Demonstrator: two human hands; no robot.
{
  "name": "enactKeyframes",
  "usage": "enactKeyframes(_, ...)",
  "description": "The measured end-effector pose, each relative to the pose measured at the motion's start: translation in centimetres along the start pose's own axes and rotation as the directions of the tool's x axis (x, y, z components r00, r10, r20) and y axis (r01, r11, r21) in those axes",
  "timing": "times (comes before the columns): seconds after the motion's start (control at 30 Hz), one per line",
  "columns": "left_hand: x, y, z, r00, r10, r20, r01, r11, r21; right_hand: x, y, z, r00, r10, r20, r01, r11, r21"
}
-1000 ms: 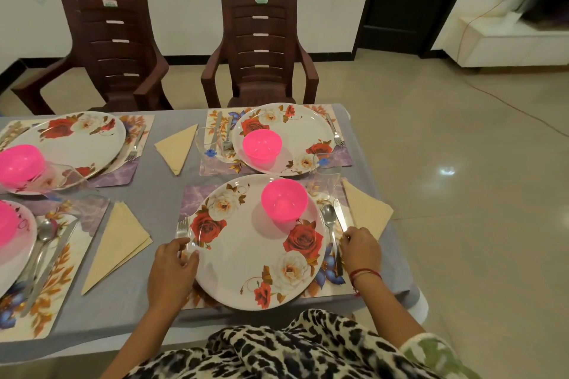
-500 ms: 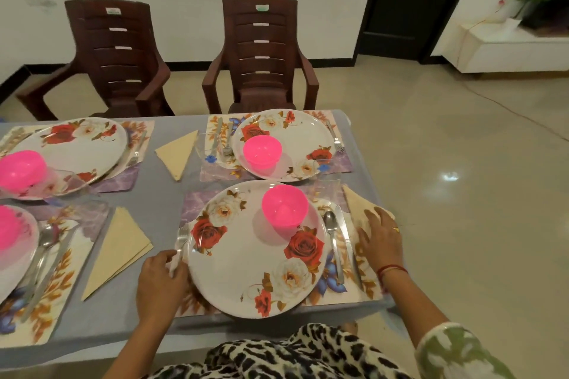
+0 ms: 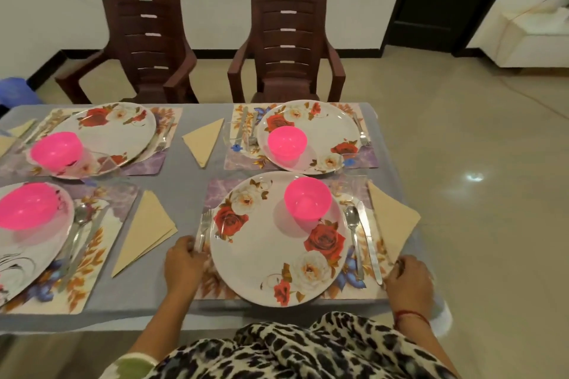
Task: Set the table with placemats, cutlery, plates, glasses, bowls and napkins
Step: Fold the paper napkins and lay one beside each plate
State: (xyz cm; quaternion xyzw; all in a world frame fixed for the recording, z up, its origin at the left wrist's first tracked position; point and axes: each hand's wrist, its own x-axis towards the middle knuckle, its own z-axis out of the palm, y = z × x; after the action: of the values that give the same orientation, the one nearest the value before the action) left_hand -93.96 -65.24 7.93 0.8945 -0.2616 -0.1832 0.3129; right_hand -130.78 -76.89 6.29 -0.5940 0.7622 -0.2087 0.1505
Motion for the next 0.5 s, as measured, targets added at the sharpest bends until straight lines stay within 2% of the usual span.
enactKeyframes(0.1, 1.0, -0.5, -0.7, 0.993, -0.109, 0.040, 0.113, 0.986, -0.126, 0.3, -0.1, -0.4, 1.000, 0.017, 0.021, -0.018, 1.000, 0.015)
enactKeyframes(0.23, 1.5, -0.4, -1.1, 0.983, -0.161, 0.091, 0.175, 0.969, -0.172, -0.3, -0.7, -0.9, 0.997, 0.069, 0.022, -0.070, 0.995, 0.069)
enactKeyframes(0.37, 2.1, -0.3, -1.0, 0.972, -0.199, 0.125, 0.217, 0.964, -0.151, -0.7, -1.1, -0.9, 0.993, 0.120, 0.017, -0.122, 0.986, 0.116)
enactKeyframes(0.5, 2.0, -0.3, -1.4, 0.977, -0.171, 0.128, 0.187, 0.975, -0.121, -0.3, -1.0, -0.9, 0.991, 0.127, 0.048, -0.132, 0.984, 0.123)
